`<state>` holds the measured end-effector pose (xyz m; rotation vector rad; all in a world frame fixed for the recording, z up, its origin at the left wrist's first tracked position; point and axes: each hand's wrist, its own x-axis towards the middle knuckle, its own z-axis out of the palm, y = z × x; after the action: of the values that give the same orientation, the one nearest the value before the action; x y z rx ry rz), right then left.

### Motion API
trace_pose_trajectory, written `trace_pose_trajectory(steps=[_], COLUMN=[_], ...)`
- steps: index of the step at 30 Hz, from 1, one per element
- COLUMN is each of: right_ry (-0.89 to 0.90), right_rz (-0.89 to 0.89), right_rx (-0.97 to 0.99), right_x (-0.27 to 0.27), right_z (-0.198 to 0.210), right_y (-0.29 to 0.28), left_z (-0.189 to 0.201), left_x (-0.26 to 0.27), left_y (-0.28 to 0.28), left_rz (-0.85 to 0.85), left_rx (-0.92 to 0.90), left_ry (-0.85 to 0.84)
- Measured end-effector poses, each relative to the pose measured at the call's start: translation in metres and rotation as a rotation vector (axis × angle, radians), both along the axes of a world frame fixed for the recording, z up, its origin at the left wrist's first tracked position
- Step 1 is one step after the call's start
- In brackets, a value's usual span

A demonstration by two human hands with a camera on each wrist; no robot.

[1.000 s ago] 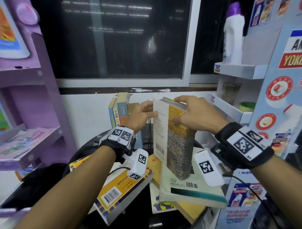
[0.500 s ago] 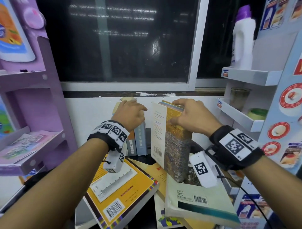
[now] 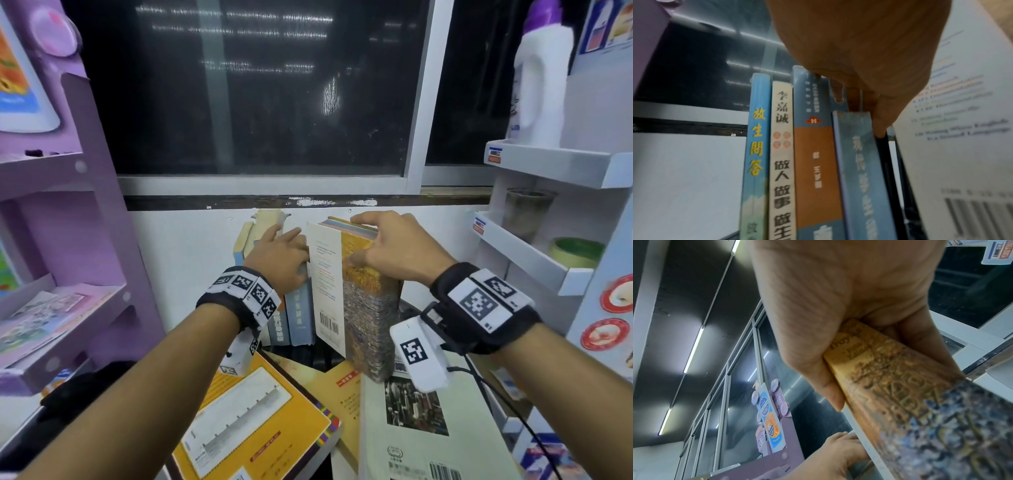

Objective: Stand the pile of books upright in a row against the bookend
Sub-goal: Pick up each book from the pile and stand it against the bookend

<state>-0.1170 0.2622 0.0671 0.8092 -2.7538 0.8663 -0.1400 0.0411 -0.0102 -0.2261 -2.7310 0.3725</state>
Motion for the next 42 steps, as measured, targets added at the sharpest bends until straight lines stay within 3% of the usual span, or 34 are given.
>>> trace_pose_trajectory(steps=[3, 29, 42], right_ry=[-0.022, 0.077, 0.029], right_rz=[0.003, -0.13, -0.262], right_rx=[-0.029, -0.07, -0.065], right_x=[-0.01, -0.047, -0.063], right_z=[0.001, -0.012, -0.036], right_y=[0.0, -0.054, -0.073], left_z=[0.0, 0.007, 0.002], left_x=[-0.002, 0.005, 0.003], left_y=[-0.006, -0.008, -0.008], left_rz=[-0.008, 0.031, 0.051], left_rx=[-0.067, 0.128, 0.116], left_ry=[0.014, 0.061, 0.093])
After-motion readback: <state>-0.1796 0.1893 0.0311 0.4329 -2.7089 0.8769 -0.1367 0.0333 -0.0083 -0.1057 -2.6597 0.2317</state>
